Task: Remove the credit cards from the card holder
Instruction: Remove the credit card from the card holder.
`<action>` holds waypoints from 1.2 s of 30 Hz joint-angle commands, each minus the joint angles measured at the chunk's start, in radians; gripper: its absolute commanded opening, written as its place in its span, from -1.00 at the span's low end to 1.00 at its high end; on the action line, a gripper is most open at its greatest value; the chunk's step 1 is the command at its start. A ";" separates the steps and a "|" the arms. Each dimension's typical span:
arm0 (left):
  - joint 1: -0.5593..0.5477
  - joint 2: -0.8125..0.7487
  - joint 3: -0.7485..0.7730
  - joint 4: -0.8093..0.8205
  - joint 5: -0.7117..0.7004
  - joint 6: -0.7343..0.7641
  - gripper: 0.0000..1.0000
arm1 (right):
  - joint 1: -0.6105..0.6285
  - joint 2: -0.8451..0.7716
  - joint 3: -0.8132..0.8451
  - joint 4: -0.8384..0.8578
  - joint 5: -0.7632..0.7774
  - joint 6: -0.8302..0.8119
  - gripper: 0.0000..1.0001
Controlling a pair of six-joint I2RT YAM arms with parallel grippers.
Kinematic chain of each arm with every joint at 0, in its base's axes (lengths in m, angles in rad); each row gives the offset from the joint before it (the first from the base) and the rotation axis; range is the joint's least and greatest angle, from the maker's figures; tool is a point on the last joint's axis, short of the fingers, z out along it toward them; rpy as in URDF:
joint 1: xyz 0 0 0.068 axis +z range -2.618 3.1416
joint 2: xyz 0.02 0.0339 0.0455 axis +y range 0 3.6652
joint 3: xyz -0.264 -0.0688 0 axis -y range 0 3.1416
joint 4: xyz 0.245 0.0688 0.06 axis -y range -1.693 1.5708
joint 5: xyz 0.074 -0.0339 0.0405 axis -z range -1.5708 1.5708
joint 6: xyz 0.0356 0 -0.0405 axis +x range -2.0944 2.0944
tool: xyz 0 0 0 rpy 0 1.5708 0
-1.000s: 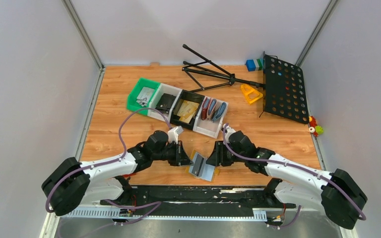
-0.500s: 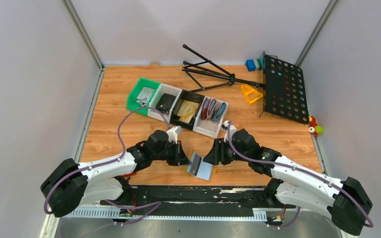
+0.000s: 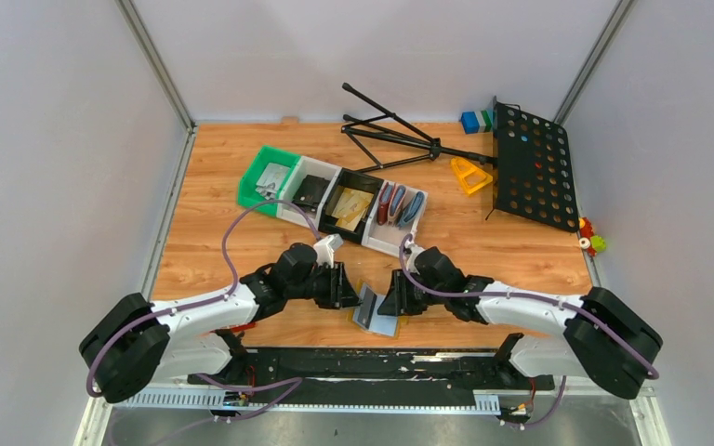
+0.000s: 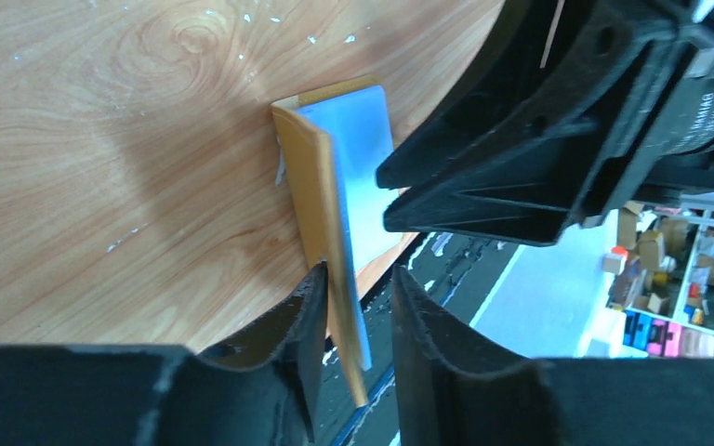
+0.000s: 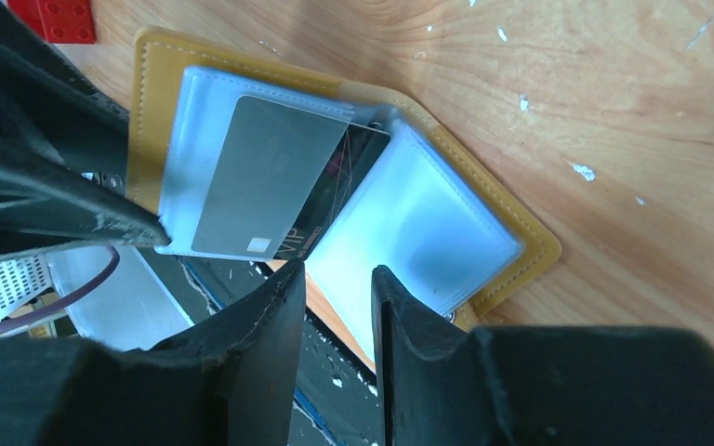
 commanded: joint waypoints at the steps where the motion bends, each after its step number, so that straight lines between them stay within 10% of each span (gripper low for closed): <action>1: -0.006 0.002 -0.001 0.063 0.003 0.003 -0.16 | 0.004 0.055 0.014 0.120 -0.017 0.005 -0.36; 23: -0.006 0.175 -0.019 0.231 0.087 -0.030 -0.27 | 0.006 0.087 0.003 0.119 -0.013 -0.006 -0.38; 30: -0.005 0.168 -0.043 0.306 0.095 -0.041 -0.99 | 0.007 0.003 -0.010 0.074 0.001 -0.007 -0.40; 36: 0.000 0.132 -0.055 0.311 0.082 -0.064 -1.00 | 0.004 -0.164 -0.043 -0.003 0.040 0.000 -0.26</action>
